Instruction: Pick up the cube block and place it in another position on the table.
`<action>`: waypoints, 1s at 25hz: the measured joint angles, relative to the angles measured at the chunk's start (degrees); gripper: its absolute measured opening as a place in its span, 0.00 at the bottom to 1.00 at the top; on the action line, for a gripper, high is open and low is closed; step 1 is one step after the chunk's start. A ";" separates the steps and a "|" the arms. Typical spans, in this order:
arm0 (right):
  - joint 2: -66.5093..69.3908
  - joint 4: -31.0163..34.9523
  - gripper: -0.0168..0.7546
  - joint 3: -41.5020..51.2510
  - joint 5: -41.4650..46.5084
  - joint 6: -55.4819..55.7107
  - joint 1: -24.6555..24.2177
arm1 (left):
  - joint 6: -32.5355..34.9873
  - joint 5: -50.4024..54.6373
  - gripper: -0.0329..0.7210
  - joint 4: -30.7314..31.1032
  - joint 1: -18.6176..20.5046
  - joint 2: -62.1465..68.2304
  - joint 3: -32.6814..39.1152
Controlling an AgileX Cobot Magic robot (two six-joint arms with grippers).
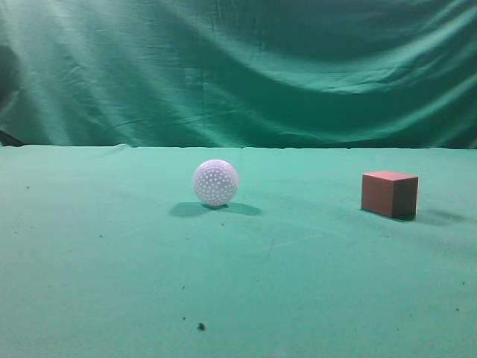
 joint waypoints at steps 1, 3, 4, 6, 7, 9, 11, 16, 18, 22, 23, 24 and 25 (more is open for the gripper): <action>0.00 0.00 0.02 0.00 0.00 -0.12 0.00 | 0.00 0.00 0.39 0.00 0.00 0.00 0.00; 0.00 0.78 0.02 0.00 -2.39 -0.12 0.00 | 0.00 0.00 0.39 0.00 0.00 0.00 0.00; 0.00 2.45 0.02 0.14 -5.50 -0.12 0.00 | 0.00 0.00 0.39 0.00 0.00 0.00 0.00; 0.00 7.70 0.02 0.14 -14.01 0.00 0.00 | 0.00 0.00 0.39 0.00 0.00 0.00 0.00; 0.00 9.14 0.02 0.14 -19.71 0.00 0.00 | 0.00 0.00 0.39 0.00 0.00 0.00 0.00; 0.00 11.00 0.02 0.14 -28.54 0.10 0.00 | 0.00 0.00 0.39 0.00 0.00 0.00 0.00; 0.00 11.43 0.02 -1.65 -28.32 0.10 0.00 | 0.00 0.00 0.39 0.00 0.00 0.00 0.00; 4.66 11.33 0.02 -14.20 -12.98 -0.27 0.00 | 0.00 0.00 0.39 0.00 0.00 0.00 0.00; 9.24 11.45 0.02 -17.68 -6.61 -0.27 0.00 | 0.00 0.00 0.39 0.00 0.00 0.00 0.00; 17.93 11.45 0.02 -20.33 0.60 -1.06 0.00 | 0.00 0.00 0.39 0.00 0.00 0.00 0.00; 19.93 11.45 0.02 -20.93 2.58 -2.17 0.00 | 0.00 0.00 0.39 0.00 0.00 0.00 0.00; 21.99 11.45 0.02 -21.77 4.55 -3.76 0.26 | 0.00 0.00 0.39 0.00 0.00 0.00 0.00; 23.81 11.45 0.02 -22.75 7.36 -5.53 0.96 | 0.00 0.00 0.39 0.00 0.00 0.00 0.00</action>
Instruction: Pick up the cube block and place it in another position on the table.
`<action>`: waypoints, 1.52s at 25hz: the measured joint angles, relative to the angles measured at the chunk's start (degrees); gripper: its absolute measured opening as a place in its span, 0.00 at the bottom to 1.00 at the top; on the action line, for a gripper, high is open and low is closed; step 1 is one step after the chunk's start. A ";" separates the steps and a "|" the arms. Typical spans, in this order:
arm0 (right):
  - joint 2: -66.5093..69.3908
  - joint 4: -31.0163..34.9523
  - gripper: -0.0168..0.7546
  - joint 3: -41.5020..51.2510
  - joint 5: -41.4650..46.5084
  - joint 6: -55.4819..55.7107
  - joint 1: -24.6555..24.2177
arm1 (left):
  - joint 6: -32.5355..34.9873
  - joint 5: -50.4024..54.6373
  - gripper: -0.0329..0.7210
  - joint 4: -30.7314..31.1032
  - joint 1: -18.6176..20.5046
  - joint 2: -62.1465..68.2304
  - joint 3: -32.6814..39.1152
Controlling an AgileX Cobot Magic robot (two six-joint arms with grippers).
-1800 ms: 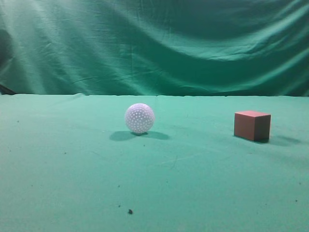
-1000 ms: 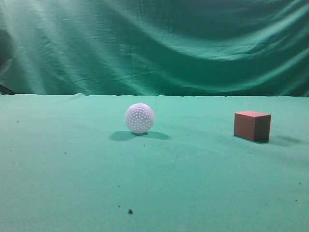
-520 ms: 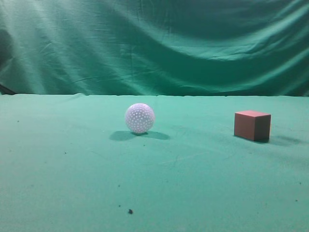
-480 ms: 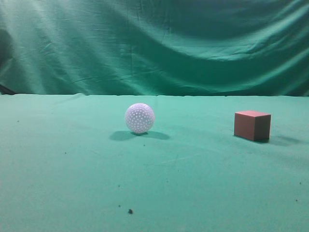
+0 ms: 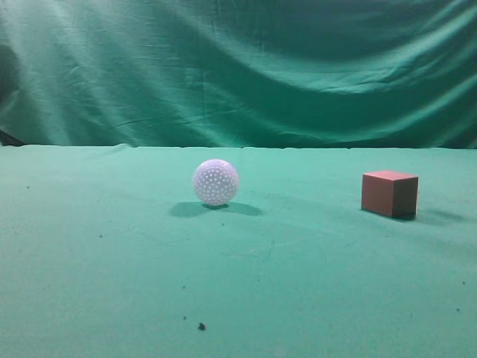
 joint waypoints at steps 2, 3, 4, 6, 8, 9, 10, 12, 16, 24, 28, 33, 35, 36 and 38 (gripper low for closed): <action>4.83 -0.18 0.02 -3.10 5.31 -2.45 1.64 | 0.00 0.00 0.39 0.00 0.00 0.00 0.00; 7.44 -0.49 0.02 -4.60 8.26 -3.21 2.73 | 0.00 0.00 0.39 0.00 0.00 0.00 0.00; 9.66 -0.74 0.02 -6.51 10.99 -3.78 3.91 | 0.00 0.00 0.39 0.00 0.00 0.00 0.00; 15.27 -0.97 0.02 -10.13 15.17 -4.02 6.09 | 0.00 0.00 0.39 0.00 0.00 0.00 0.00; 20.34 -1.19 0.02 -12.90 17.73 -4.02 8.73 | 0.00 0.00 0.39 0.00 0.00 0.00 0.00; 23.01 -1.31 0.02 -14.13 18.17 -4.02 9.88 | 0.00 0.00 0.39 0.00 0.00 0.00 0.00; 25.64 -1.43 0.02 -15.05 18.52 -3.78 11.23 | 0.00 0.00 0.39 0.00 0.00 0.00 0.00; 30.62 -1.99 0.02 -17.15 18.93 -3.25 13.60 | 0.00 0.00 0.39 0.00 0.00 0.00 0.00; 41.72 -5.86 0.02 -21.92 21.06 -0.18 19.21 | 0.00 0.00 0.39 0.00 0.00 0.00 0.00; 58.05 -14.98 0.18 -30.94 21.31 3.69 28.77 | 0.00 0.00 0.39 0.00 0.00 0.00 0.00; 64.36 -15.38 0.51 -33.90 20.19 5.47 28.98 | 0.00 0.00 0.39 0.00 0.00 0.00 0.00; 70.43 -16.13 0.63 -35.02 15.56 9.71 28.98 | 0.00 0.00 0.39 0.00 0.00 0.00 0.00; 72.67 -17.19 0.68 -35.02 13.86 10.66 28.98 | 0.00 0.00 0.39 0.00 0.00 0.00 0.00; 73.54 -17.51 0.66 -35.02 13.02 11.19 28.98 | 0.00 0.00 0.39 0.00 0.00 0.00 0.00; 75.56 -18.30 0.66 -35.02 11.70 11.42 28.98 | 0.00 0.00 0.39 0.00 0.00 0.00 0.00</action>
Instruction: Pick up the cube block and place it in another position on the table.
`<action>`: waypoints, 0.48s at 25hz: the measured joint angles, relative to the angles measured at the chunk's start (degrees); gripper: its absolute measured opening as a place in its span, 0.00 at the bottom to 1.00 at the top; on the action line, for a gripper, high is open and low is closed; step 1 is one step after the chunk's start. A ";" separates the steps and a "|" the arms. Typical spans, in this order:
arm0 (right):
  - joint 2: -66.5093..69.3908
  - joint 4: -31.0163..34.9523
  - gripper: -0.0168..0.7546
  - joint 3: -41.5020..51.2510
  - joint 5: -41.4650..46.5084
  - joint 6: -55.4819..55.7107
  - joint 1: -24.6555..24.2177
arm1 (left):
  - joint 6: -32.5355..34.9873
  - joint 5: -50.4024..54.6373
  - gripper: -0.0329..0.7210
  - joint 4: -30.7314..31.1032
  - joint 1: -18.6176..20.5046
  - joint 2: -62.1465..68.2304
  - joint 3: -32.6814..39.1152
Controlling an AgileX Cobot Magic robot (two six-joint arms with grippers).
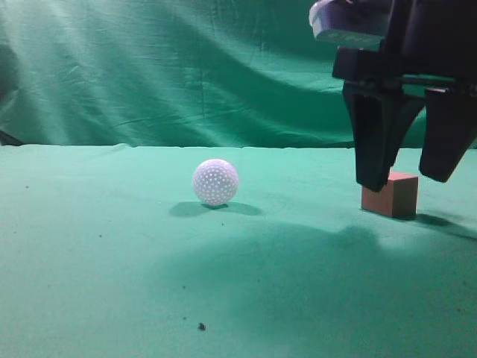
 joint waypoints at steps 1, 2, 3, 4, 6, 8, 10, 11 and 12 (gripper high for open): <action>0.81 -0.12 0.66 0.00 -0.56 0.00 0.00 | 0.00 0.00 0.39 0.00 0.00 0.00 0.00; 1.17 -0.25 0.66 0.00 -1.06 0.28 0.00 | 0.00 0.00 0.39 0.00 0.00 0.00 0.00; 1.57 -0.35 0.60 -0.14 -1.41 0.73 0.00 | 0.00 0.00 0.39 0.00 0.00 0.00 0.00; 1.66 -0.49 0.51 -0.37 -1.45 1.56 0.00 | 0.00 0.00 0.39 0.00 0.00 0.00 0.00; 1.66 -0.77 0.30 -1.85 -0.89 2.86 0.00 | 0.00 0.00 0.39 0.00 0.00 0.00 0.00; 1.66 -2.30 0.30 -4.14 0.25 3.62 0.00 | 0.00 0.00 0.39 0.00 0.00 0.00 0.00; 1.66 -4.99 0.30 -7.41 2.41 4.98 0.00 | 0.00 0.00 0.39 0.00 0.00 0.00 0.00; 1.66 -7.04 0.30 -9.13 3.11 6.27 0.00 | 0.00 0.00 0.39 0.00 0.00 0.00 0.00; 1.66 -9.05 0.30 -10.57 3.67 7.82 -0.23 | 0.00 0.00 0.39 0.00 0.00 0.00 0.00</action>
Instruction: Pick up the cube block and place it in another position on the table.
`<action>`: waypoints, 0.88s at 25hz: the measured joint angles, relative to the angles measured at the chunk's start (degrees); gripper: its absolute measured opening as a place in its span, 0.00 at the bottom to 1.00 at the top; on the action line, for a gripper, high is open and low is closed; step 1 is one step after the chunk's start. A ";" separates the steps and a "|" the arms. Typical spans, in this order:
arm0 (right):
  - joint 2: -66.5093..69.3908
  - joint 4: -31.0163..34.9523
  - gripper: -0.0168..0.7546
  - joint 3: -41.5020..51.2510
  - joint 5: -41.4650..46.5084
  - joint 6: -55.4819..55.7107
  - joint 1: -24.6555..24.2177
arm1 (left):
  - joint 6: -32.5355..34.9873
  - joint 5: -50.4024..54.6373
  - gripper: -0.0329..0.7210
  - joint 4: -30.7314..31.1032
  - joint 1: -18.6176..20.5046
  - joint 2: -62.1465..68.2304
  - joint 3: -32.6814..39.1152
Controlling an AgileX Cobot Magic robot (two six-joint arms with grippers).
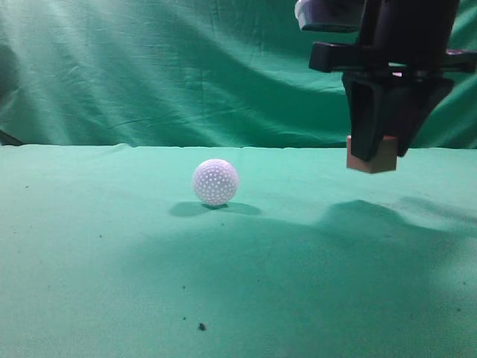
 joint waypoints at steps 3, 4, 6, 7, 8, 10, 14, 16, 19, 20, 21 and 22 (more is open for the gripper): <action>0.46 -2.65 0.30 -4.83 0.39 3.17 -2.79 | 0.00 0.00 0.39 0.00 0.00 0.00 0.00; 0.91 -2.76 0.30 -6.54 0.43 3.73 -4.30 | 0.00 0.00 0.39 0.00 0.00 0.00 0.00; 3.09 -2.76 0.30 -9.69 1.15 4.09 -6.83 | 0.00 0.00 0.39 0.00 0.00 0.00 0.00; 4.62 -2.85 0.30 -10.93 1.86 4.09 -7.95 | 0.00 0.00 0.39 0.00 0.00 0.00 0.00; 6.03 -2.85 0.30 -12.40 2.78 4.09 -8.77 | 0.00 0.00 0.39 0.00 0.00 0.00 0.00; 9.56 -2.85 0.30 -15.13 3.81 4.31 -9.55 | 0.00 0.00 0.39 0.00 0.00 0.00 0.00; 15.00 -1.62 0.30 -19.05 4.10 4.31 -9.68 | 0.00 0.00 0.39 0.00 0.00 0.00 0.00; 16.71 -0.47 0.30 -20.10 3.71 4.31 -9.68 | 0.00 0.00 0.39 0.00 0.00 0.00 0.00; 18.63 -0.05 0.30 -20.48 3.34 4.31 -9.68 | 0.00 0.00 0.39 0.00 0.00 0.00 0.00; 18.86 -0.05 0.30 -20.75 3.21 4.31 -9.68 | 0.00 0.00 0.39 0.00 0.00 0.00 0.00; 18.86 0.04 0.30 -20.77 3.21 4.31 -9.68 | 0.00 0.00 0.39 0.00 0.00 0.00 0.00; 18.99 0.04 0.38 -20.77 3.09 4.31 -9.68 | 0.00 0.00 0.39 0.00 0.00 0.00 0.00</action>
